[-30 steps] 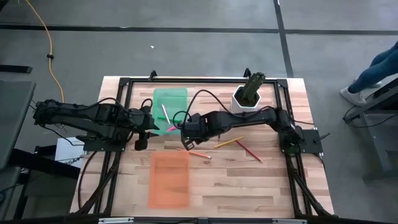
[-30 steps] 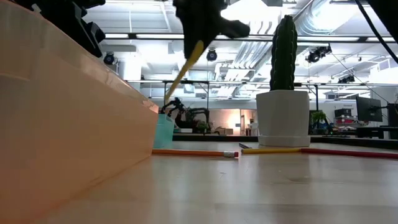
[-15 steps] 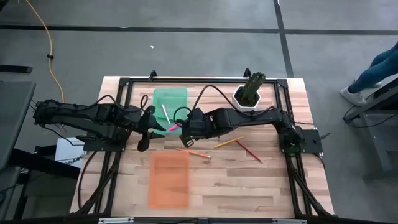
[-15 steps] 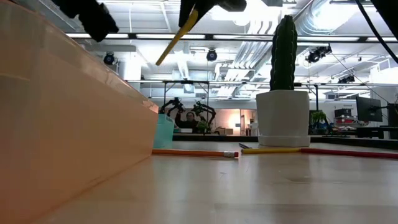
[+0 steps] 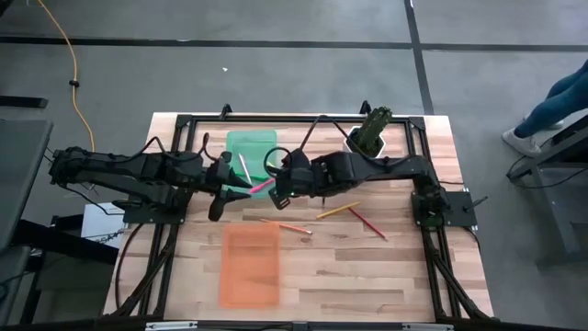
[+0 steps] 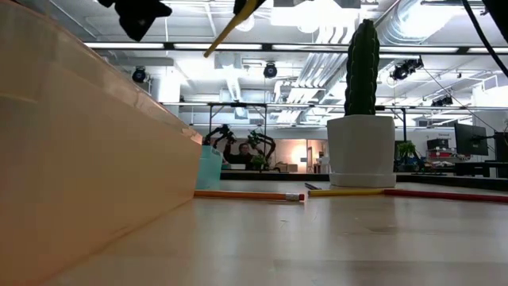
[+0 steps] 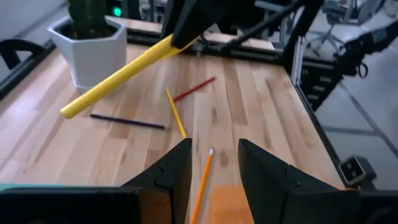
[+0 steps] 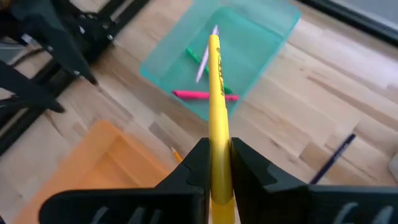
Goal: Sort pens & pencils
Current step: Put the yellow pen into the green bin
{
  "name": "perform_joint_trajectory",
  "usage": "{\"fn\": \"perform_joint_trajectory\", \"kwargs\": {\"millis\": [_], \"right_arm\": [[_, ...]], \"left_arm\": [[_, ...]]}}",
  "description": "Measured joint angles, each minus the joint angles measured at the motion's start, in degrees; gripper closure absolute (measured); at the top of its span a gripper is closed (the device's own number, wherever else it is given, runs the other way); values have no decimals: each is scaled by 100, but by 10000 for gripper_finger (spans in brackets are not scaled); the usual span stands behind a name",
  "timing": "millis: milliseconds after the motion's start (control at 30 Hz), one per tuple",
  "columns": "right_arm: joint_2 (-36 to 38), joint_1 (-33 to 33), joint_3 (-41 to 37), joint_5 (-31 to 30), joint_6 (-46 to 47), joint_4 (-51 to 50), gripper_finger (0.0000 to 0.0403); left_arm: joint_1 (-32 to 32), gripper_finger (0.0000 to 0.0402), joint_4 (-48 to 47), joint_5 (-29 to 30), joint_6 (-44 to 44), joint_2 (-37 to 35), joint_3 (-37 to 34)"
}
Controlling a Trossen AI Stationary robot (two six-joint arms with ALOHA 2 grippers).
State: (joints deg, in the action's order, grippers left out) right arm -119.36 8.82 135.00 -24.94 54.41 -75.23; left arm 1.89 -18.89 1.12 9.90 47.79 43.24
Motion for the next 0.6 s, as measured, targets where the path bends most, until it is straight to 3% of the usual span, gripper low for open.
{"fn": "perform_joint_trajectory", "kwargs": {"millis": [300,600], "right_arm": [[323,-136,-2,-247,-667,671,377],[616,-289,-4,-305,-1274,1223,377]], "left_arm": [[421,283,456,77,260,0,-2],[1375,283,1484,-847,511,-2,-2]]}}
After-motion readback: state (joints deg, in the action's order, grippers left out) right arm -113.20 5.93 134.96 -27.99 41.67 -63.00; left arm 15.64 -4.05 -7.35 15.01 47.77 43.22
